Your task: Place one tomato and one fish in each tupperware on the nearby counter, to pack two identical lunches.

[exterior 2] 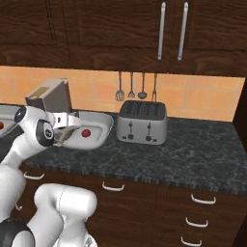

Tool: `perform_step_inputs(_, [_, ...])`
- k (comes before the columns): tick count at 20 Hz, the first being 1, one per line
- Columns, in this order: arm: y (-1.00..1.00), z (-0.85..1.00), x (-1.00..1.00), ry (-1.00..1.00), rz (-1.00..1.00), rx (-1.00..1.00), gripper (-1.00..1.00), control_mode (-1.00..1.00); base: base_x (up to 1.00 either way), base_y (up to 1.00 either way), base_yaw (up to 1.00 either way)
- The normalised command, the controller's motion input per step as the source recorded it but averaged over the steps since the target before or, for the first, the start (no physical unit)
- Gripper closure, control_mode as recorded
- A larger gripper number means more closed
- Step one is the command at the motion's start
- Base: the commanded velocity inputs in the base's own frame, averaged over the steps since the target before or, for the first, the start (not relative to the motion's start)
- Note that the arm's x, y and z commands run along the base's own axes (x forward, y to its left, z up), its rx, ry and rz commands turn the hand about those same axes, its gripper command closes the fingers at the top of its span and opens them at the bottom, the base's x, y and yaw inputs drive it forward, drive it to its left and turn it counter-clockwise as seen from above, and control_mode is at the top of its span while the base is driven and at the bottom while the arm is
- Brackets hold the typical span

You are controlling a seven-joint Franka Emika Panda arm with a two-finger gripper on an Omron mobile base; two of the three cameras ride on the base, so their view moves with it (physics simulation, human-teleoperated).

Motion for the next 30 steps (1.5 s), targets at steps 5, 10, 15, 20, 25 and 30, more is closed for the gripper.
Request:
perform_step_inputs(5, [0.07, -0.07, 1.0, 0.23, 0.0, 0.0, 1.0, -1.0, 0.0, 0.0, 0.0])
perform_step_inputs(10, [0.27, -0.23, 1.0, 0.06, 0.0, -0.06, 1.0, -1.0, 0.0, 0.0, 0.0])
perform_step_inputs(15, [0.06, -0.52, 1.0, 0.0, -0.02, -0.01, 1.0, -1.0, 0.0, 0.0, 0.0])
perform_step_inputs(20, [0.0, -0.62, 0.92, 0.0, 0.0, 0.0, 1.0, -1.0, 0.0, 0.0, 0.0])
perform_step_inputs(25, [0.12, -0.44, 0.67, 0.0, 0.0, 0.01, -1.0, -1.0, 0.0, 0.0, 0.0])
perform_step_inputs(30, [-0.02, 0.12, 0.05, 0.01, 0.0, 0.14, -1.0, -1.0, 0.0, 0.0, 0.0])
